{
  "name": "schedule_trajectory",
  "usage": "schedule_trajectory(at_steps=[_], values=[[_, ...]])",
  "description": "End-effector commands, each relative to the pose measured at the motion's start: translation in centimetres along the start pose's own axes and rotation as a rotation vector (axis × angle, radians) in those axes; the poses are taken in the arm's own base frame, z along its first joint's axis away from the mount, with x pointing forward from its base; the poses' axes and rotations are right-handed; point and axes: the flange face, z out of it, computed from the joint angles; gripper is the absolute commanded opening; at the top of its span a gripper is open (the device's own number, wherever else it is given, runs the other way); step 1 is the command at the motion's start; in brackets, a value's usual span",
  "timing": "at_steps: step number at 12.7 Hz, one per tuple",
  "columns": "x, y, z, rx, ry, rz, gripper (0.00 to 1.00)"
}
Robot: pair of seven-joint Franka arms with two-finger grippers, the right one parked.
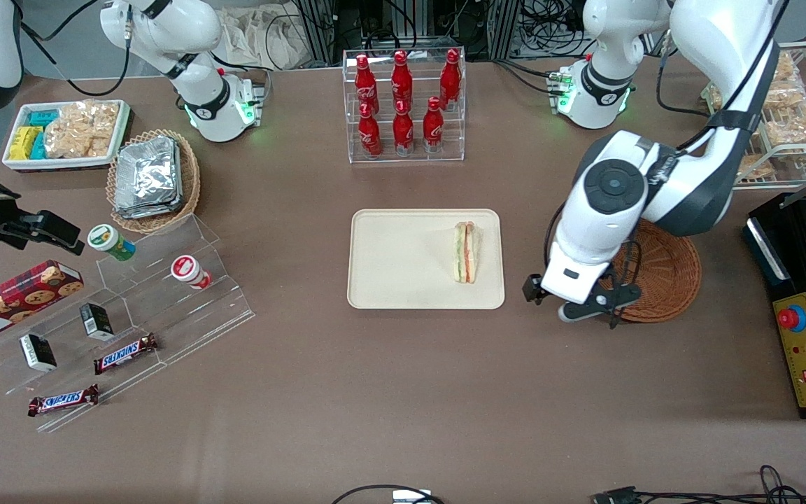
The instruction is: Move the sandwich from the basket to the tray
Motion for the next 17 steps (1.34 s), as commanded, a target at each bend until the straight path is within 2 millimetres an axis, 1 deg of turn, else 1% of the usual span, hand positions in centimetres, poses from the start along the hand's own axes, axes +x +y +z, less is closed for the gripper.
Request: schedule_trajectory(at_steps=[1, 2, 4, 5, 7, 8, 11, 12, 13, 15, 17], values=[[0.6, -4.3, -3.8, 0.002, -0.022, 0.053, 1.00], [0.6, -5.7, -4.6, 0.012, -0.036, 0.085, 1.00], [1.4, -9.7, -7.1, 0.006, -0.062, 0.117, 1.00], [1.5, -12.1, -8.7, -0.008, -0.081, 0.151, 1.00], [1.2, -16.5, -12.0, -0.035, -0.123, 0.234, 1.00], [0.9, -18.0, -13.3, -0.035, -0.129, 0.241, 1.00], [-0.6, -19.1, -17.2, -0.020, -0.130, 0.242, 1.00], [-0.4, -20.1, -18.4, -0.020, -0.132, 0.227, 1.00], [-0.3, -20.7, -19.3, -0.022, -0.137, 0.237, 1.00], [-0.7, -21.5, -20.4, -0.030, -0.130, 0.325, 1.00], [-0.9, -21.7, -21.2, -0.031, -0.124, 0.333, 1.00]])
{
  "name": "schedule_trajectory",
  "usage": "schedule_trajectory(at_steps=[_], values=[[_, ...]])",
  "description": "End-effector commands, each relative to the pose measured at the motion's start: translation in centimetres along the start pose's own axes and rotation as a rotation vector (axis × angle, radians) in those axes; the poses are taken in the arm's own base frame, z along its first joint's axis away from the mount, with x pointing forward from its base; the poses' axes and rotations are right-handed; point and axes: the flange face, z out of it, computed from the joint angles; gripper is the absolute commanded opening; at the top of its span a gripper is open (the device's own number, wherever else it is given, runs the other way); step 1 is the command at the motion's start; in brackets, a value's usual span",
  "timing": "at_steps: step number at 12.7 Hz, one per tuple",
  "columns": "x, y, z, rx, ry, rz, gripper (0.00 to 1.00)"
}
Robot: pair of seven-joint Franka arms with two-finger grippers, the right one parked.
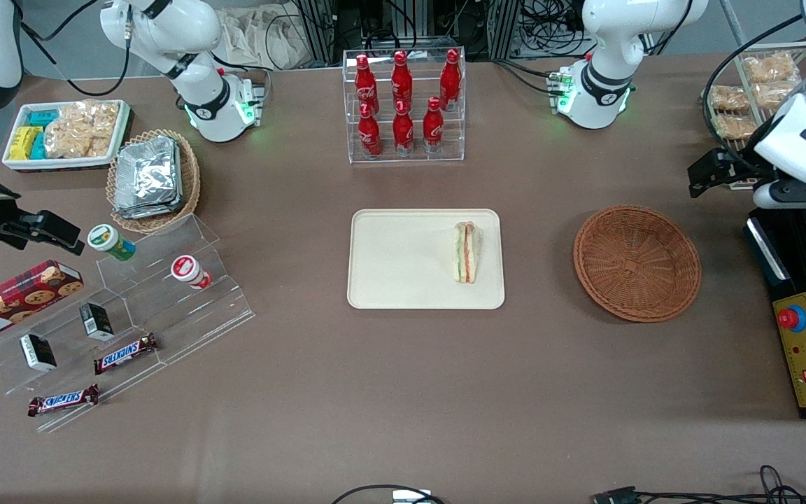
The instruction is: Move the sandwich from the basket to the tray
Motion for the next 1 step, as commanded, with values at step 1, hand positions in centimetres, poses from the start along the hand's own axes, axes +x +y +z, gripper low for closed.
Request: schedule_trajectory(at_steps=[1], values=[[-0.63, -0.22, -1.35, -0.014, -0.001, 0.025, 1.00]])
